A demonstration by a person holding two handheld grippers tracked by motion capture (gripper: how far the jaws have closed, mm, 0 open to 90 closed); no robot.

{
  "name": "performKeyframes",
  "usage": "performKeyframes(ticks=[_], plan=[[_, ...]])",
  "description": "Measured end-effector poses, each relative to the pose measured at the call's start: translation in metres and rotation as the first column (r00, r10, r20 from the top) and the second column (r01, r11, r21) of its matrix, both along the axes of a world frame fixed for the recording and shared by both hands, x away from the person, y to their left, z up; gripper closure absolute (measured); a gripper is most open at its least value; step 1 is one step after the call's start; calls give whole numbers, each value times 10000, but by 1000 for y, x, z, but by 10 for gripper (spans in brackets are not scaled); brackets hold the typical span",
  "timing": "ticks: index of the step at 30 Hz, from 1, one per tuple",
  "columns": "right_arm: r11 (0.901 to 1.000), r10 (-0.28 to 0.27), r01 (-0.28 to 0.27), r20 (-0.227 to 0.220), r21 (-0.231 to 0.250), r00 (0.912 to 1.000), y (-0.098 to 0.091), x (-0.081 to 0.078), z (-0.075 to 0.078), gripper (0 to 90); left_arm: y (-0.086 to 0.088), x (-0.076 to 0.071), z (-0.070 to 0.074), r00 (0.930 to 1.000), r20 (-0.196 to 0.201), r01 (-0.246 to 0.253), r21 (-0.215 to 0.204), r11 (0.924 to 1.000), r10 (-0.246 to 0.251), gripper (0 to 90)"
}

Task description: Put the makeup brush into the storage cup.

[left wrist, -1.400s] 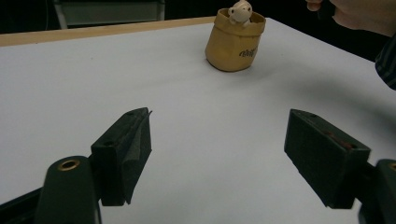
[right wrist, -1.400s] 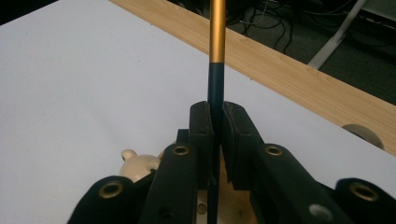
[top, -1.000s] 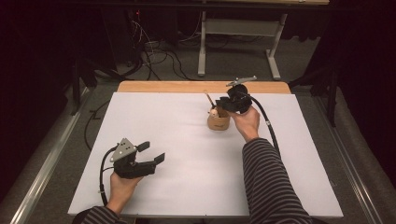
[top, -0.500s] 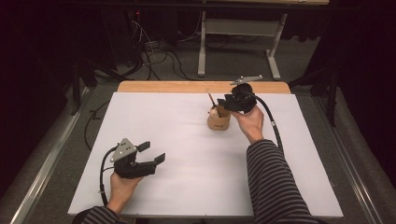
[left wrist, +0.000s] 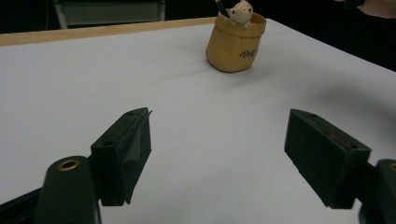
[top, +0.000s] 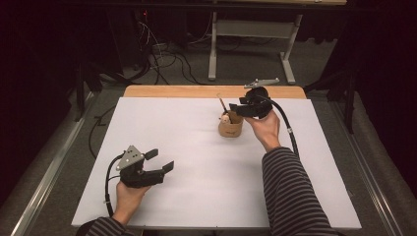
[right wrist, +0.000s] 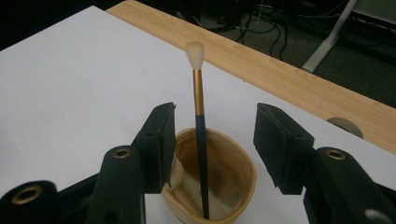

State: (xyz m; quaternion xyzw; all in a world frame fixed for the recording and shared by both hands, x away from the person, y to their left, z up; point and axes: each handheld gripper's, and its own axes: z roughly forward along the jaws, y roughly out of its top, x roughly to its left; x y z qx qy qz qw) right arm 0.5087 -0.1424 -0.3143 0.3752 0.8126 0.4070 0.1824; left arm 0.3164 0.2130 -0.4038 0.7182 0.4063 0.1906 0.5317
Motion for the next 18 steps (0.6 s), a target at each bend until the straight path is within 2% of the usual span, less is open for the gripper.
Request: performKeyframes(ticks=[4,8,18], plan=[[10000,-6,6,-66,67,10000,-1,-2,0,496,0,0,0,10000,3,7,23,10000,-7,237],[10000,-18,18,102,77,9999,-2,-5,1,495,0,0,0,10000,-8,-16,-23,10000,16,236],[9998,-160,159,94,88,9998,-15,-9,3,485,0,0,0,10000,-22,-10,19,10000,10,237]])
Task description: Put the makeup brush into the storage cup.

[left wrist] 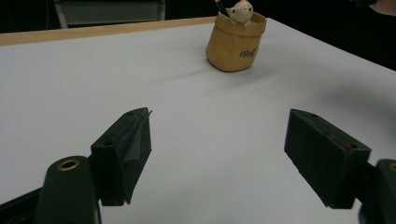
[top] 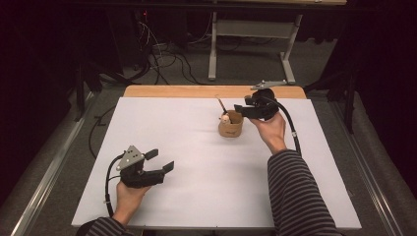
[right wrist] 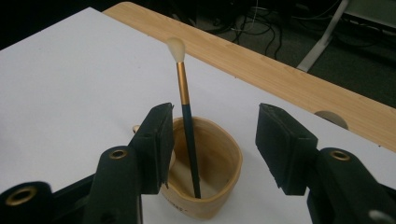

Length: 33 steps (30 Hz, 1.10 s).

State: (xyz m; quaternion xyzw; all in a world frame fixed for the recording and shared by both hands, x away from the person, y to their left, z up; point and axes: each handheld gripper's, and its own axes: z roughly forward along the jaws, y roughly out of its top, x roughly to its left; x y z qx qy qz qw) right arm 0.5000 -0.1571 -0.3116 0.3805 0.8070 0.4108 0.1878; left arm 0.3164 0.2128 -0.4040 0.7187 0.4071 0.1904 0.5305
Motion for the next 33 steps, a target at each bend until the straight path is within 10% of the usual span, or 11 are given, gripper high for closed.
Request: performKeyframes(ticks=[33], plan=[[9935,1135,-1138,317,54,9930,-11,-35,11,496,0,0,0,10000,-14,-5,-20,10000,5,236]])
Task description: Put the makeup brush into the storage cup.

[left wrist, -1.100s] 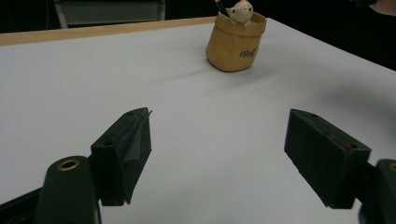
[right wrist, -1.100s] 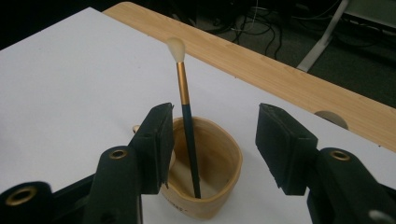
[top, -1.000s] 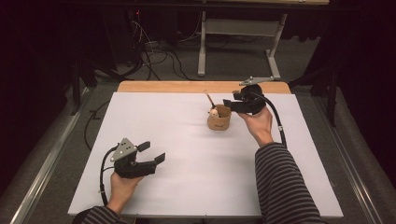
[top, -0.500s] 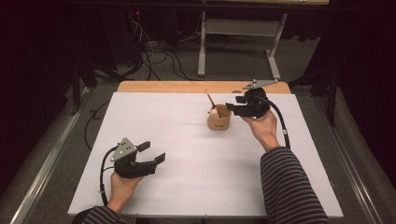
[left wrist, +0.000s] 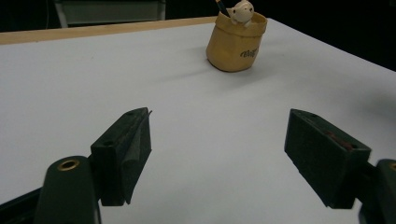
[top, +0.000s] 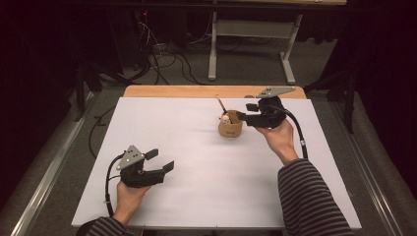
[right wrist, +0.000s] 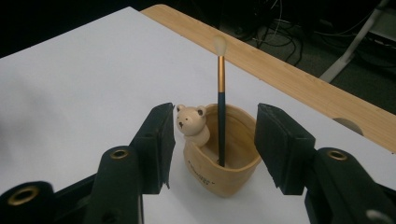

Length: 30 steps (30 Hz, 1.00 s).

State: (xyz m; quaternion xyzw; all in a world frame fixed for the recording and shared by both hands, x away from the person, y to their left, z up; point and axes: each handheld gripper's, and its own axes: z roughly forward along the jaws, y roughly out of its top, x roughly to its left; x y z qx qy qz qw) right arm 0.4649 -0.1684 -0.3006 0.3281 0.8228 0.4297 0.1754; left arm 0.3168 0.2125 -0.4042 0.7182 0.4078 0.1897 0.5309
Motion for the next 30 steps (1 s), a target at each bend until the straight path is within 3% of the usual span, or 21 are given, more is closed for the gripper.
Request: performKeyframes(ticks=[30], plan=[[9977,577,-585,227,352,9981,-8,-29,7,491,2,0,0,10000,-36,-89,-47,9999,89,236]])
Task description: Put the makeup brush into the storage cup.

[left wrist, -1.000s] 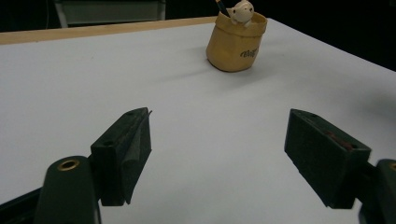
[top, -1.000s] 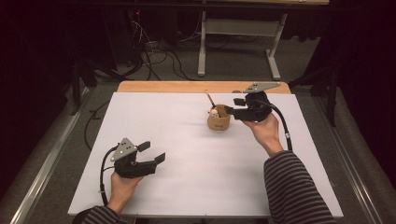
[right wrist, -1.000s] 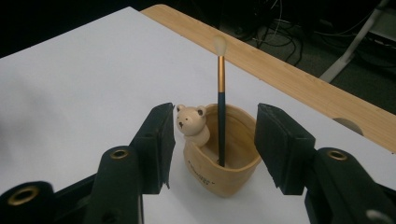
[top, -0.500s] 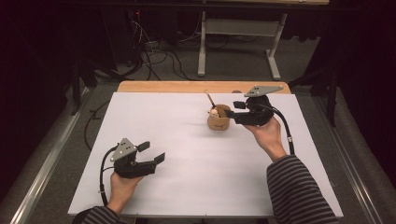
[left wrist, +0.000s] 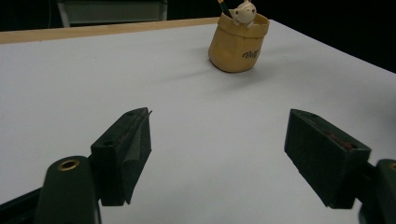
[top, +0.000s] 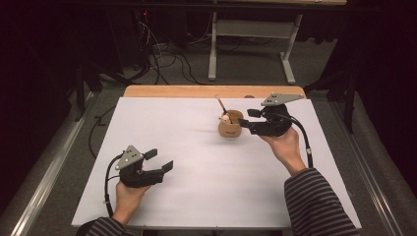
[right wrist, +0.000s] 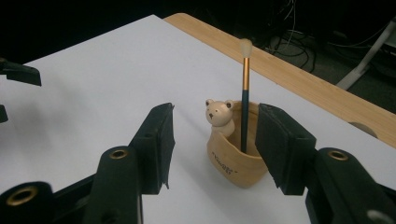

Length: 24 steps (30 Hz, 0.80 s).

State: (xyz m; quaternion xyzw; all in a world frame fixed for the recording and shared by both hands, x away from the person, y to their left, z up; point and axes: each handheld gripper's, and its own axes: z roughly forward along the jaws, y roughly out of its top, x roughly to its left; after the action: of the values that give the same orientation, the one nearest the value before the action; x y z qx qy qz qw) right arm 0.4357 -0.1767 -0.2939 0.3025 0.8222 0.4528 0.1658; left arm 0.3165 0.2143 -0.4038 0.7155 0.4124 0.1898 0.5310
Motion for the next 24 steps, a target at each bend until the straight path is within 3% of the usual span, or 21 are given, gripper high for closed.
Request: performKeyframes(ticks=[4,24], plan=[[9998,-52,51,36,212,10000,-5,-3,0,490,0,-1,0,10000,10,13,6,10000,-13,236],[9993,-159,155,124,337,9998,-19,-16,2,483,-1,-1,0,10000,23,16,34,10000,-16,237]])
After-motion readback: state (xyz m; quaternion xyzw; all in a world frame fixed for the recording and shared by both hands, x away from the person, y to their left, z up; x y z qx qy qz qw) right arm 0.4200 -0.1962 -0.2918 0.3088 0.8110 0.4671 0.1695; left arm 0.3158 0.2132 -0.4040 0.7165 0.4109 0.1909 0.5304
